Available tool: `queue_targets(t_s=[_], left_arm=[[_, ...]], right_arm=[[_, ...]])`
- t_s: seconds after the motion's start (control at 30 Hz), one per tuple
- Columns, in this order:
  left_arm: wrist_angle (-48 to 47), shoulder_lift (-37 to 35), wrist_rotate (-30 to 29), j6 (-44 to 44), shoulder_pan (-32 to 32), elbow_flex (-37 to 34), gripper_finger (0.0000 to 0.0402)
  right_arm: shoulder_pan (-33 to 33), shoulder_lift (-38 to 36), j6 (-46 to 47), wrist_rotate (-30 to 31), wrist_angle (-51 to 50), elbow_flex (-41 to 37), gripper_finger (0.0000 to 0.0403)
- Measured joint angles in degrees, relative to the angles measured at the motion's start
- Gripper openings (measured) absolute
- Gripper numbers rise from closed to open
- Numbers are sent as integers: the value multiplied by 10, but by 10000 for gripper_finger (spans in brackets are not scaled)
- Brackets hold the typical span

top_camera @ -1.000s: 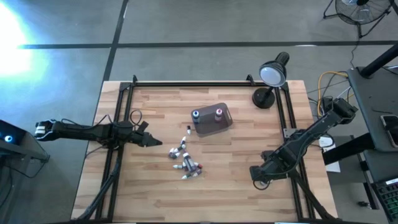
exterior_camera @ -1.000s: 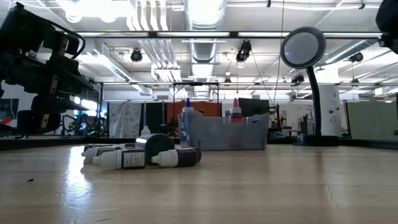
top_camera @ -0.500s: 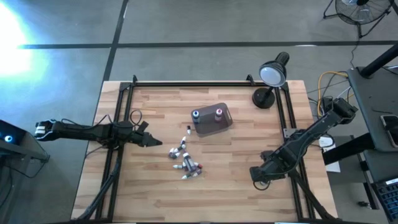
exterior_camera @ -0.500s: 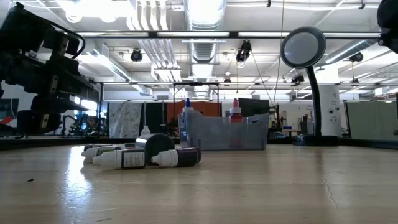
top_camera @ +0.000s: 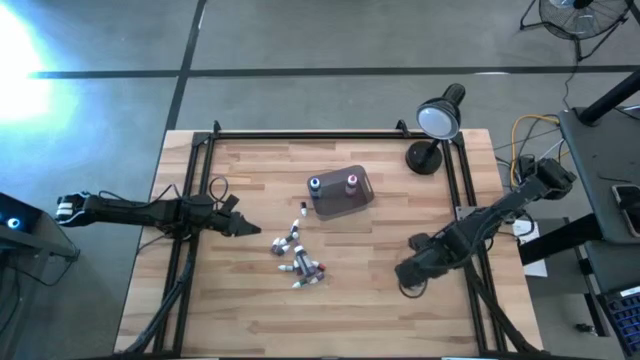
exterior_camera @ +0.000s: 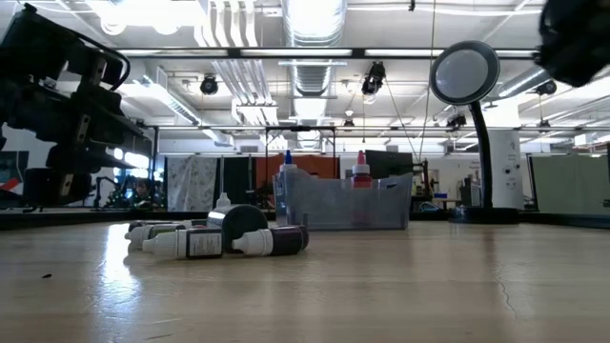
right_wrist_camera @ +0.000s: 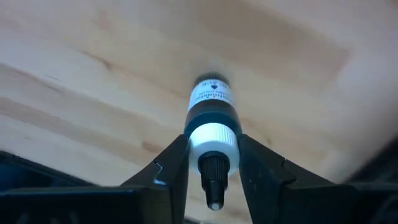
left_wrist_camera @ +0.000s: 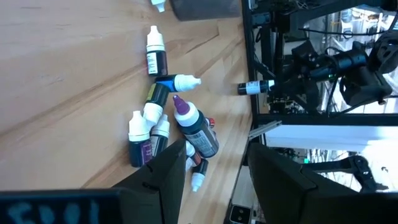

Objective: Pick & Place food coloring
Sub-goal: Put the big black food coloring bottle into the black bin

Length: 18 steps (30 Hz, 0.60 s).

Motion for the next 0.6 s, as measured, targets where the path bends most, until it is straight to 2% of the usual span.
queue_targets(t_s=[0.23,0.4,0.6], left_arm=[[1,0,0,-10,0,0,151],[3,0,0,-17,-5,0,151],[5,0,-1,-35,-32,0,151]], right_arm=[[-123,12,-279,93,0,43,104],[-210,85,-507,126,-14,149,103],[-294,218,-679,122,-125,324,103]])
